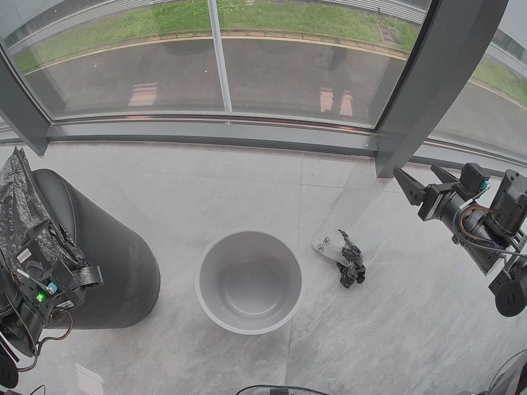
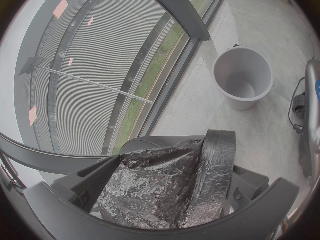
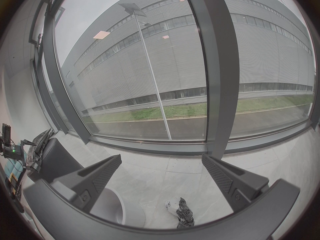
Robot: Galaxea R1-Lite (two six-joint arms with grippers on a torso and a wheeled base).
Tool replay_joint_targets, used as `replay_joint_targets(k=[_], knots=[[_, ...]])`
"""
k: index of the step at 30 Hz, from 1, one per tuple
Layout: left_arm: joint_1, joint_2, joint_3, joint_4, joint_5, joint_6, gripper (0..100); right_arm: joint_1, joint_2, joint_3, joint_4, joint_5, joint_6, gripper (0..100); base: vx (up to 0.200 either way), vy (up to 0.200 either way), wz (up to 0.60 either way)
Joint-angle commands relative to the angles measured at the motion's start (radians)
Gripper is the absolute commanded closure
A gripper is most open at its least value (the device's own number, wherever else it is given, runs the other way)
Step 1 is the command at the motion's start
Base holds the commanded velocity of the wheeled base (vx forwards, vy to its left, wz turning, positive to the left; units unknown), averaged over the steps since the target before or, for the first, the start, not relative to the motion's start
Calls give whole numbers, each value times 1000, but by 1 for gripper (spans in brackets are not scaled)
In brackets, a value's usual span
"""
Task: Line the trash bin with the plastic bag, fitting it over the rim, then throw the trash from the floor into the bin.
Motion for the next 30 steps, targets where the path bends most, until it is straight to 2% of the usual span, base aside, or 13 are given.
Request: replay_joint_targets(k=[1,9,14,15,24,30], knots=[[5,16,-5,-1,5,0,0,-3,-3,0,0,0,0,0,0,0,0],[13,16,-5,-4,8,-2,0,-3,-4,0,0,0,0,0,0,0,0],[53,17,-19,-4,8,-2,0,-3,-4,0,0,0,1,0,0,0,0],[56,16,-19,-4,8,-2,100,-3,-4,0,0,0,0,0,0,0,0],[56,3,-8,-2,5,-23,100,-3,-4,0,0,1,21,0,0,0,0],[47,-3,-5,1,-4,-115,100,-5,-4,-2,0,1,21,0,0,0,0]])
